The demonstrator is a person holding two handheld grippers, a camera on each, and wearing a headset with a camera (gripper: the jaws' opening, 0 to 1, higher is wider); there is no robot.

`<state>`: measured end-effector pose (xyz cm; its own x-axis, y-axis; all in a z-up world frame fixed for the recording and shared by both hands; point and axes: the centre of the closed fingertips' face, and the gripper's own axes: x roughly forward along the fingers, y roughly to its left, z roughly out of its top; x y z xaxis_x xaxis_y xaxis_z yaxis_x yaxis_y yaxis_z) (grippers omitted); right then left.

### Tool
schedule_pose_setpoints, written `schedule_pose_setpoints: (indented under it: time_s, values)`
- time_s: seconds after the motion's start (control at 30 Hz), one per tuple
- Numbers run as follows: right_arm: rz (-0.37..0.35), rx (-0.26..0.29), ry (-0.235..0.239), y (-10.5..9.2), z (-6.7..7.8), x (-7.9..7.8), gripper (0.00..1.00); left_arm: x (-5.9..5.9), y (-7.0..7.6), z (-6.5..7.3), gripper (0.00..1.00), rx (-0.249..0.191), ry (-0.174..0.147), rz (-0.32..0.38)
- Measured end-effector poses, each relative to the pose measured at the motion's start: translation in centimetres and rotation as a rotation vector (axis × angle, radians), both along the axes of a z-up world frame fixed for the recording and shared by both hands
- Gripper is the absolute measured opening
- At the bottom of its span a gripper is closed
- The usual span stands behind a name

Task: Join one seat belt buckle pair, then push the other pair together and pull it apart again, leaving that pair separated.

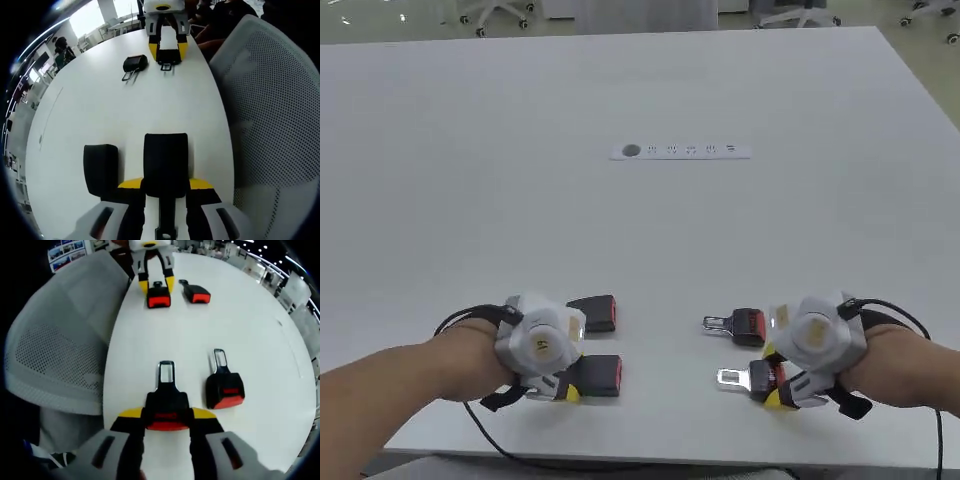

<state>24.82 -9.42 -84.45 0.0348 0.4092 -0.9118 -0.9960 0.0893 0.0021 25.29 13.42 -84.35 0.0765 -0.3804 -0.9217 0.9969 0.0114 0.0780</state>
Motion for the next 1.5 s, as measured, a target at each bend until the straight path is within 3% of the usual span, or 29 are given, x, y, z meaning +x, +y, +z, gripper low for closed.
schedule_pose_setpoints:
  time_s: [0.6,0.9,1.13,1.5]
  values:
    - [-0.039,0.018,-0.012,0.5,-0.1,0.7,0.33,0.1,0.1,0.0,0.32,0.01,0.005,0.017]
    - [0.02,-0.006,-0.005,0.9,-0.2,0.6,0.34,0.1,0.2,0.0,0.32,0.026,0.021,0.028]
    - [0.018,-0.001,-0.003,1.1,-0.2,0.6,0.34,0.2,0.3,0.0,0.32,0.023,0.034,0.05]
    - [0.017,0.037,-0.018,5.6,-0.2,0.3,0.34,0.1,0.2,-0.1,0.32,0.045,0.035,0.014]
